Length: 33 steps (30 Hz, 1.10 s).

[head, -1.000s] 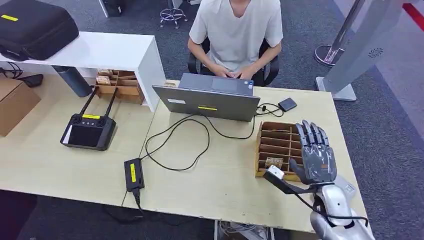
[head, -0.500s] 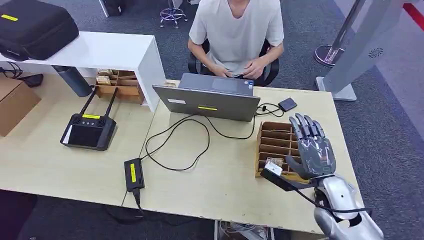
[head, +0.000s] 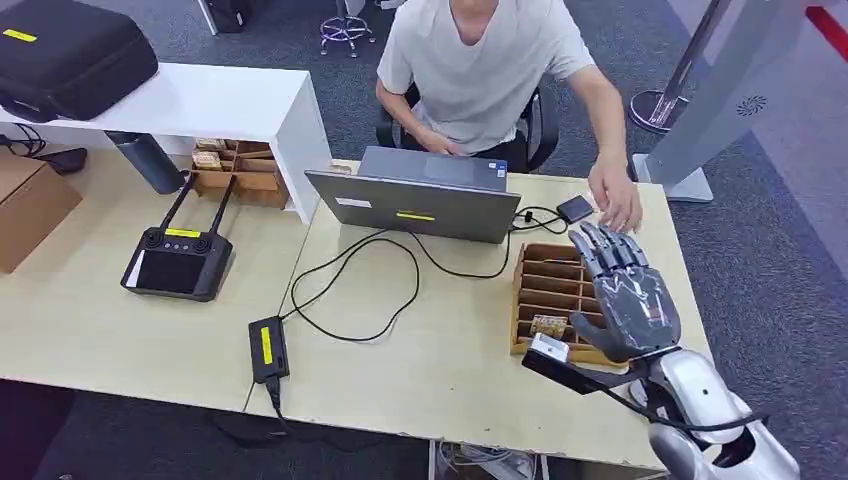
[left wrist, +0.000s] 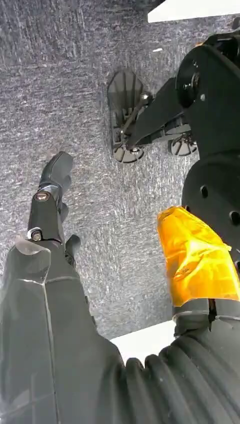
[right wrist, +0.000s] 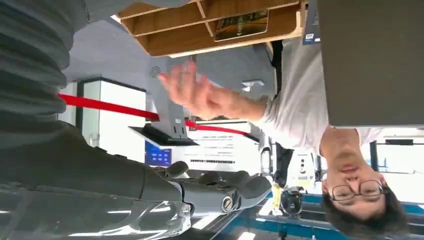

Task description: Pass the card to the sensor for recognition and then transmit it.

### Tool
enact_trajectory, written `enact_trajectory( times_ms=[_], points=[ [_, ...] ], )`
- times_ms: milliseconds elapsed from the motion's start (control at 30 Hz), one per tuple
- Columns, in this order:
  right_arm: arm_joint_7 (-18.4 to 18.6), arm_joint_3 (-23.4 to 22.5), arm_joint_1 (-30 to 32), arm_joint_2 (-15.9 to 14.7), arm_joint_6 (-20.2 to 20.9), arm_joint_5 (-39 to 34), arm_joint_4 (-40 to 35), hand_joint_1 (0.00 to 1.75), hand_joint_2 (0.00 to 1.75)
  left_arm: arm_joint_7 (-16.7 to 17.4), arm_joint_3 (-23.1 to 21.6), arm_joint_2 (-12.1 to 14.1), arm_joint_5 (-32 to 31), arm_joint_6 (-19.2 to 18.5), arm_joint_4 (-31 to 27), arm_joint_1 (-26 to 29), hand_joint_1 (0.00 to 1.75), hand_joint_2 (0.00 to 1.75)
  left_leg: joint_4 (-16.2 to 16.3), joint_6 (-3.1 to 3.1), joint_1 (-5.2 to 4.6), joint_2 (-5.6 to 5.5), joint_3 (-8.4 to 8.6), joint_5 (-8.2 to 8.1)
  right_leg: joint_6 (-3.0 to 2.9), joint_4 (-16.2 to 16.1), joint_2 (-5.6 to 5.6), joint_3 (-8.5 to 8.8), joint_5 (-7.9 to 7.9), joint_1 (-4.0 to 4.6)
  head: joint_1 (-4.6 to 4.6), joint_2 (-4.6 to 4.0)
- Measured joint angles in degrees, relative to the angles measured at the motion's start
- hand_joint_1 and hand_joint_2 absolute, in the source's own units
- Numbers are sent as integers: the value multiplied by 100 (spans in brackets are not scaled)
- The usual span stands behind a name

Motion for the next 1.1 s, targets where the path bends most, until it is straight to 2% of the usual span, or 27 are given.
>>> enact_trajectory(
  times_ms=[867, 1100],
  points=[
    [-9, 301, -156, -44, -7, -225, -41, 0, 175, 0, 76, 0, 0, -17, 0, 14, 0, 175, 0, 0, 0, 0, 0, 0, 0, 1, 0, 0, 0, 0, 0, 0],
    [-24, 378, -203, -103, 236, -345, -44, 0, 175, 0, 140, 0, 0, -17, 0, 19, 0, 175, 0, 0, 0, -1, 0, 0, 0, 0, 0, 0, 0, 0, 0, 0]
  ],
)
